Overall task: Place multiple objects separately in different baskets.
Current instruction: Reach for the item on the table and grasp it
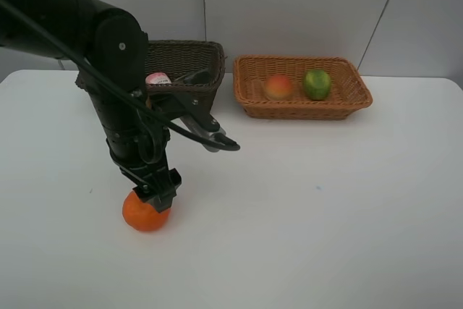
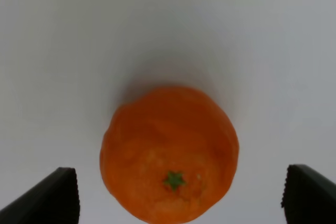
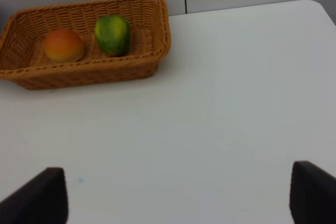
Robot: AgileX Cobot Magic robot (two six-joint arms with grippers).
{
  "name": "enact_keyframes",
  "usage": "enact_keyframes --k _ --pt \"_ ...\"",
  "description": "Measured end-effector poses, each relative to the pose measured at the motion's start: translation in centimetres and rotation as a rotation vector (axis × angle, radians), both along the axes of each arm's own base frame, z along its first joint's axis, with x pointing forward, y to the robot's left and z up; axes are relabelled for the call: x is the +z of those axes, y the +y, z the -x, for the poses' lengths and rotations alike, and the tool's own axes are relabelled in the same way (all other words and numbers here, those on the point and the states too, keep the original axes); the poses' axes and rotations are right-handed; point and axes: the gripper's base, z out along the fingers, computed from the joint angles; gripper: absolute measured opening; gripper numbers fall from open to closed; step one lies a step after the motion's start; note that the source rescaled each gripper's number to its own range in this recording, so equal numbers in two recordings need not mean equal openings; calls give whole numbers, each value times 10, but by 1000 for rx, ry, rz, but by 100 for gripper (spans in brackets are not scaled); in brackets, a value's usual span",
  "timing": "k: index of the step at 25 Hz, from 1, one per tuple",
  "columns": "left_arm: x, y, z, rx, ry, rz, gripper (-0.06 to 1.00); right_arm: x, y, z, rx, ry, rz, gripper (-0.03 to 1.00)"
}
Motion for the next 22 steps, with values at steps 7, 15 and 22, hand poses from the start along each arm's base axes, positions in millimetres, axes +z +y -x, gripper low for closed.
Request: enact_keyframes --k 7,15,22 --pt "0 -1 -3 -45 -52 -11 100 0 0 0 0 0 0 85" --pt "-18 2 12 -201 -58 -41 100 0 0 0 0 0 0 85" --pt "-24 2 15 -258 -85 -22 100 0 0 0 0 0 0 85"
